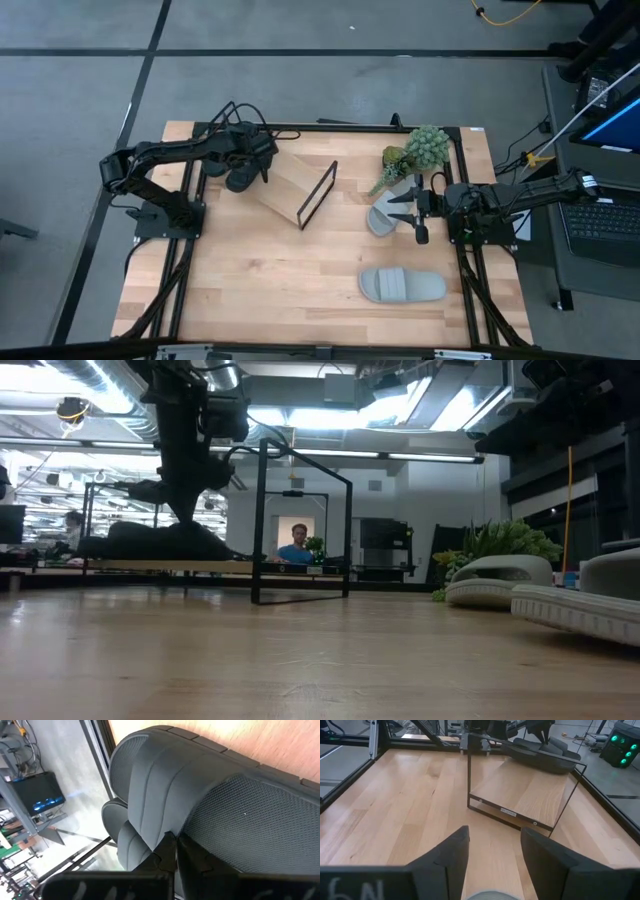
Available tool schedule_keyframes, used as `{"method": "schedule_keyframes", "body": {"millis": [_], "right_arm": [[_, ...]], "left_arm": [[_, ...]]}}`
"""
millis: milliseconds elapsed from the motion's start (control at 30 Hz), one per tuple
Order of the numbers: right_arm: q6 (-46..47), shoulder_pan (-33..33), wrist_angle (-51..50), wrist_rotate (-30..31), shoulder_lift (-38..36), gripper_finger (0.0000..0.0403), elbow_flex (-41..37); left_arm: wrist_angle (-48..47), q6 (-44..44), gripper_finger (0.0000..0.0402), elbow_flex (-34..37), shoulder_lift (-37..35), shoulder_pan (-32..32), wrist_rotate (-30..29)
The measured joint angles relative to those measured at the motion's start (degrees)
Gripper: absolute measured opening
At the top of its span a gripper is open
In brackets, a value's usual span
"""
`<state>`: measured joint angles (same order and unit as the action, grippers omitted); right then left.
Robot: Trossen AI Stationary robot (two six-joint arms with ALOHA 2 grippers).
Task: Pick and place slides into the shelf
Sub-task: Put the black slipper on the shelf
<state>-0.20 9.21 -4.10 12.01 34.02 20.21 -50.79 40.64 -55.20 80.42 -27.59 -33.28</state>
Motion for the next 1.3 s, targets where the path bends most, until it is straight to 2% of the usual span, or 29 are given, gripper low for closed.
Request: {"method": "schedule_keyframes", "body": {"millis": [267, 600, 767, 1067, 1300], "right_arm": [[0.0, 0.0, 0.0, 0.0, 0.0, 0.018, 0.0], [0.1, 0.0, 0.0, 0.0, 0.0, 0.018, 0.0], [0.0, 0.0, 0.0, 0.0, 0.0, 0.018, 0.0], [0.0, 0.0, 0.0, 0.0, 0.0, 0.018, 0.0], [0.0, 0.0, -0.1, 0.0, 0.0, 0.018, 0.0]], "left_arm": [[0.0, 0.0, 0.0005, 0.0, 0.0, -0.5, 0.3], [0.2, -1.6, 0.0094, 0.0, 0.1, -0.6, -0.5], [0.2, -2.2, 0.0119, 0.0, 0.1, -0.6, -0.6], [0.2, -3.0, 0.0125, 0.0, 0.1, -0.6, -4.0], [0.2, -3.0, 0.0124, 0.0, 0.1, 0.5, -4.1]]}}
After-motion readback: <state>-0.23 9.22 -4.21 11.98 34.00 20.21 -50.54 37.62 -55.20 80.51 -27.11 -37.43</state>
